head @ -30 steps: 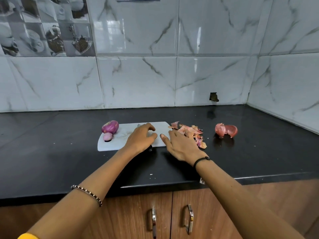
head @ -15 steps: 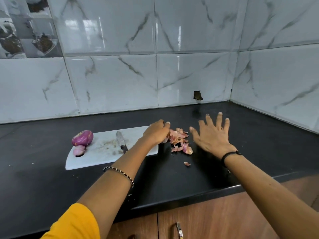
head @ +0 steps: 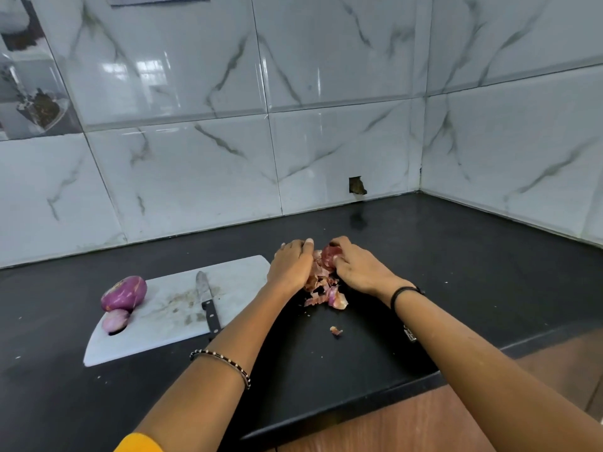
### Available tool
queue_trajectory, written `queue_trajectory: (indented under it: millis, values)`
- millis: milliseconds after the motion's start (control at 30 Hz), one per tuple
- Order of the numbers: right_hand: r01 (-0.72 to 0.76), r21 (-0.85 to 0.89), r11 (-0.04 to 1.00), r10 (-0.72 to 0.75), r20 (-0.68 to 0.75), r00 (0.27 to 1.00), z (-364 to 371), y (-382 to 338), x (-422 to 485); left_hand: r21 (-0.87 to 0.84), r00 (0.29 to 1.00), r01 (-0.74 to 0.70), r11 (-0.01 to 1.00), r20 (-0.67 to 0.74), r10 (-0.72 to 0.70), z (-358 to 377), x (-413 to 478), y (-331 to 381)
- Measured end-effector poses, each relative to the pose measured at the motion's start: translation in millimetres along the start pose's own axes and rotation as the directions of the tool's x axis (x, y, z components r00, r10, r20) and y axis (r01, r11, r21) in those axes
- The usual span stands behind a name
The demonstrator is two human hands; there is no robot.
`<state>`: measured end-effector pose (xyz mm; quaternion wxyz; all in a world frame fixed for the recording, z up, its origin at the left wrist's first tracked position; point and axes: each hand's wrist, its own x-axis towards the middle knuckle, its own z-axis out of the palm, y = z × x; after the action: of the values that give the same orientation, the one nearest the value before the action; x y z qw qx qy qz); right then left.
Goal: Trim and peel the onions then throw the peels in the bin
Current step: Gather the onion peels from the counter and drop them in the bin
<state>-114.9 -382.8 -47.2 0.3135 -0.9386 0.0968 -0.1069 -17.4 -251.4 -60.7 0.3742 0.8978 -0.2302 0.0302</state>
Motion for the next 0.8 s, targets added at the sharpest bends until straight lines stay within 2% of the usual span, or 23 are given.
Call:
queue_trajectory:
  millis: [100, 200, 367, 433, 500, 567, 700, 800]
  values:
    - [0.012, 0.106, 0.994, -0.013, 0.011, 1.000, -1.8, -3.5, 4.3, -0.006, 0.997, 0.032, 0.999, 0.067, -0.031, -1.2, 0.0, 1.6]
    - [0.016, 0.134, 0.991, -0.027, 0.076, 0.997, -3.6, -9.1, 1.2, -0.008, 0.989, 0.030, 1.000, 0.147, -0.028, -1.0, -3.9, 7.2]
    - [0.024, 0.311, 0.950, -0.098, 0.223, 0.970, -15.7, -22.2, -28.6, -0.179, 0.979, 0.099, 0.979, 0.194, -0.064, -3.2, -10.5, 9.4]
    - [0.054, 0.381, 0.923, -0.179, 0.300, 0.937, -21.2, -22.9, -41.4, -0.212, 0.976, 0.114, 0.971, 0.207, -0.070, -5.6, -16.9, 11.0]
    - [0.111, 0.345, 0.932, -0.250, 0.389, 0.887, -25.9, -17.8, -51.4, -0.233, 0.975, 0.127, 0.964, 0.209, -0.078, -6.6, -23.3, 13.2]
    - [0.138, 0.249, 0.959, -0.239, 0.442, 0.865, -30.6, -15.0, -60.9, -0.242, 0.975, 0.132, 0.961, 0.208, -0.081, -7.5, -32.3, 15.4]
    - [0.178, 0.150, 0.972, -0.221, 0.349, 0.911, -28.6, -10.6, -66.0, -0.212, 0.983, 0.109, 0.971, 0.170, -0.073, -6.4, -46.3, 18.9]
    - [0.171, 0.017, 0.985, -0.171, 0.175, 0.970, -12.5, -10.1, -63.0, -0.224, 0.989, 0.068, 0.972, 0.145, -0.036, -5.1, -52.7, 20.5]
